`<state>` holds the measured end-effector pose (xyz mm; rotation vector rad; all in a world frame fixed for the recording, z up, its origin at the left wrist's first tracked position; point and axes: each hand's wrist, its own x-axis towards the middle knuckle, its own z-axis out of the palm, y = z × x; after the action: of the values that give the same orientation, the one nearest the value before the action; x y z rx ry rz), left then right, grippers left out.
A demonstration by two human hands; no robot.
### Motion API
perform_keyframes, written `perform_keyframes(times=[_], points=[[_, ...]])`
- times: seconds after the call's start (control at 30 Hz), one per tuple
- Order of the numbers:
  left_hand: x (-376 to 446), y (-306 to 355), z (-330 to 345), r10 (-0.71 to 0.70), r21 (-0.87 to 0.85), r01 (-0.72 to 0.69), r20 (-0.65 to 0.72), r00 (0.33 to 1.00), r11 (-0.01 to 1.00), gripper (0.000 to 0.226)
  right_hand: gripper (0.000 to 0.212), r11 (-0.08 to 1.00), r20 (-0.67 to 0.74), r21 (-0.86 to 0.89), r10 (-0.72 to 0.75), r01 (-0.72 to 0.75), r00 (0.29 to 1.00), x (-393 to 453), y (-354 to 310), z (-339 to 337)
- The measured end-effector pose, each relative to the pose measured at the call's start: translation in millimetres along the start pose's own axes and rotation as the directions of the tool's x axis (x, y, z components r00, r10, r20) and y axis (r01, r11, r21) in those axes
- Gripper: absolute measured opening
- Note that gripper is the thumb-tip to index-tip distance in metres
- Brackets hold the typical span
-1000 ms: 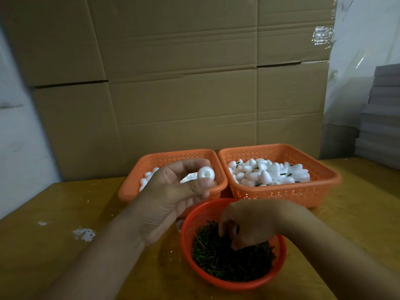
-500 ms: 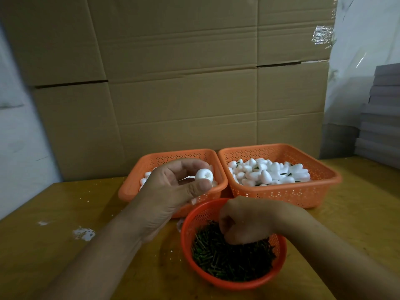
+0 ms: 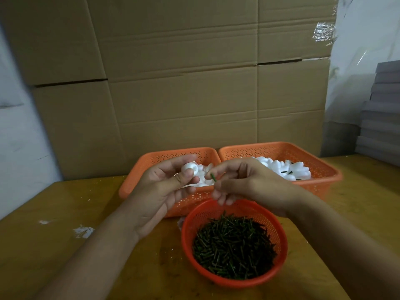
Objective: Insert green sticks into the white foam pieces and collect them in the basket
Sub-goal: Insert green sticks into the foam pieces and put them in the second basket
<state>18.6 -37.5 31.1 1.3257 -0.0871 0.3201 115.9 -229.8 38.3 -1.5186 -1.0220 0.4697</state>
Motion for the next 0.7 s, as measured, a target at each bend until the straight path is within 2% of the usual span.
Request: perform_keyframes(times=[0.1, 0.27, 0.33, 0.53, 0.7], points=[[0.8, -0.1, -3.1, -0.012, -0.028, 0.011, -0.029, 1.0, 1.0, 0.028, 0.014, 0.994, 0.015, 0.111, 0.002, -0.004, 1.0, -1.7, -5.3, -1.6], [2.1, -0.4, -4.9, -0.03, -0.062, 0.028, -0.032, 0.999, 0.998, 0.032, 0.004, 0.984, -0.003, 0.176, 0.023, -0.022, 1.0, -0.3, -7.7, -0.8], [2.5, -1.1, -4.9, -0.035, -0.074, 0.033, -0.024, 0.999, 0.997, 0.032, 0.016, 0.984, -0.024, 0.178, 0.015, -0.011, 1.0, 0.1, -7.3, -0.2], [2.9, -0.4, -3.6, -0.031, -0.09, 0.031, -0.006, 0.999, 0.995, 0.031, 0.022, 0.939, -0.225, 0.334, 0.002, 0.075, 0.974, 4.9, -5.4, 1.1], [1.5, -1.1, -0.8, 0.008, -0.06, -0.009, -0.017, 1.0, 0.998, 0.032, 0.017, 0.898, -0.32, 0.424, 0.027, 0.118, 0.947, 6.8, -6.2, 0.8]])
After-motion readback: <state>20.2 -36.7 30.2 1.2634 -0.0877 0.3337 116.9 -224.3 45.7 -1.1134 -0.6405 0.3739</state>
